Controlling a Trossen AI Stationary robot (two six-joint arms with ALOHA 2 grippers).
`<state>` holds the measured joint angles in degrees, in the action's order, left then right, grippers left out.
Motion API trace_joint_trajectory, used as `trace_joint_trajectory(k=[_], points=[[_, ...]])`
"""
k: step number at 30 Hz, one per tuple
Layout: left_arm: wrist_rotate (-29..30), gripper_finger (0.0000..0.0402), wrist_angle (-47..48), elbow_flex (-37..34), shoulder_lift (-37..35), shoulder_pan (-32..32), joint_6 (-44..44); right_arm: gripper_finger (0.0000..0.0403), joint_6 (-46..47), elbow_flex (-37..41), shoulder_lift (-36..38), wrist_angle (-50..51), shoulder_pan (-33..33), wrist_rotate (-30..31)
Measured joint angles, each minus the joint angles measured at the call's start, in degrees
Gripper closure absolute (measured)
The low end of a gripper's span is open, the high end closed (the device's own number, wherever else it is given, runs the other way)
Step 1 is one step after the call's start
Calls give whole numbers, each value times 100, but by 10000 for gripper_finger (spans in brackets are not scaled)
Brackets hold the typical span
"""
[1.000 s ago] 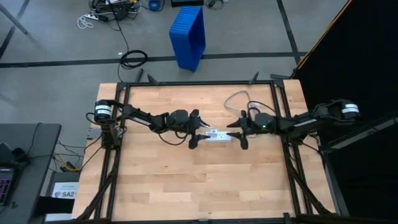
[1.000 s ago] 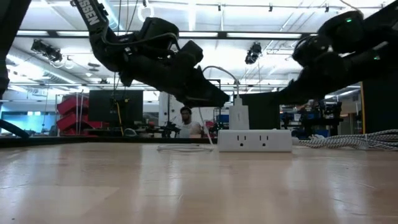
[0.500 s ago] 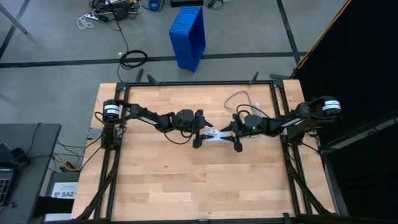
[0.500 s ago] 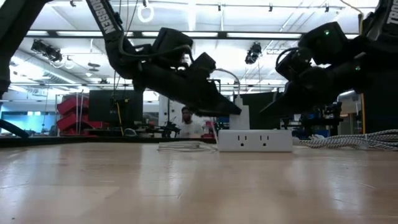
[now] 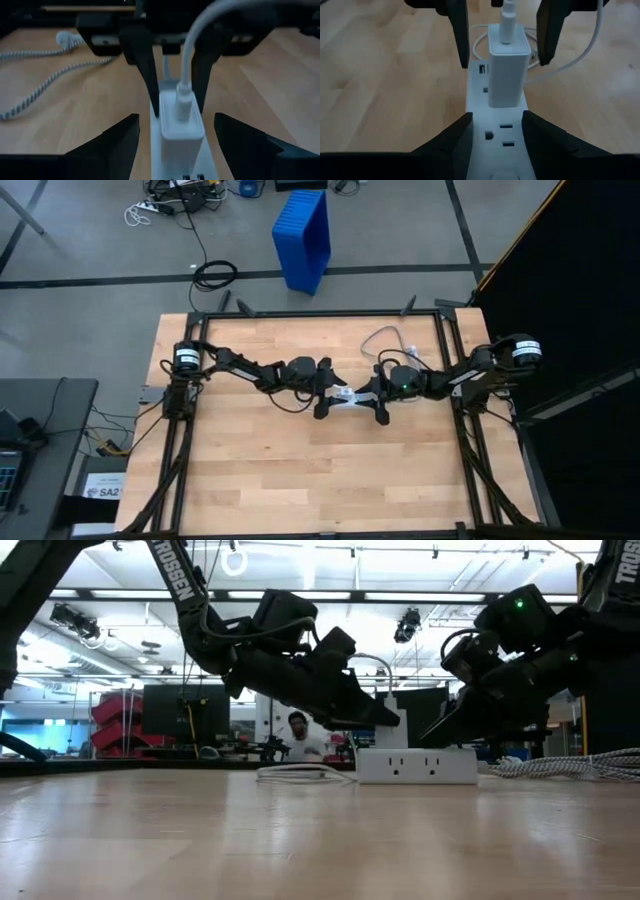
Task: Insert USB
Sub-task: Remove the white charger adapter from the white outlet extension
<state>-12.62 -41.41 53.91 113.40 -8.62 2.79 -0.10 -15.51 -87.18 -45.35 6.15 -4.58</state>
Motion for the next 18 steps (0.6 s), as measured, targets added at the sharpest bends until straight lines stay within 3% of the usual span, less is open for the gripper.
trace_joint_trajectory(k=[7, 14, 18], points=[[74, 209, 88, 0, -4, -2, 175, 253, 8, -4, 0, 15, 2, 4], [153, 328, 114, -2, -4, 0, 177, 263, 52, -7, 0, 20, 7, 52], [158, 329, 40, -9, -4, -2, 159, 270, 55, -11, 11, 90, 7, 52]])
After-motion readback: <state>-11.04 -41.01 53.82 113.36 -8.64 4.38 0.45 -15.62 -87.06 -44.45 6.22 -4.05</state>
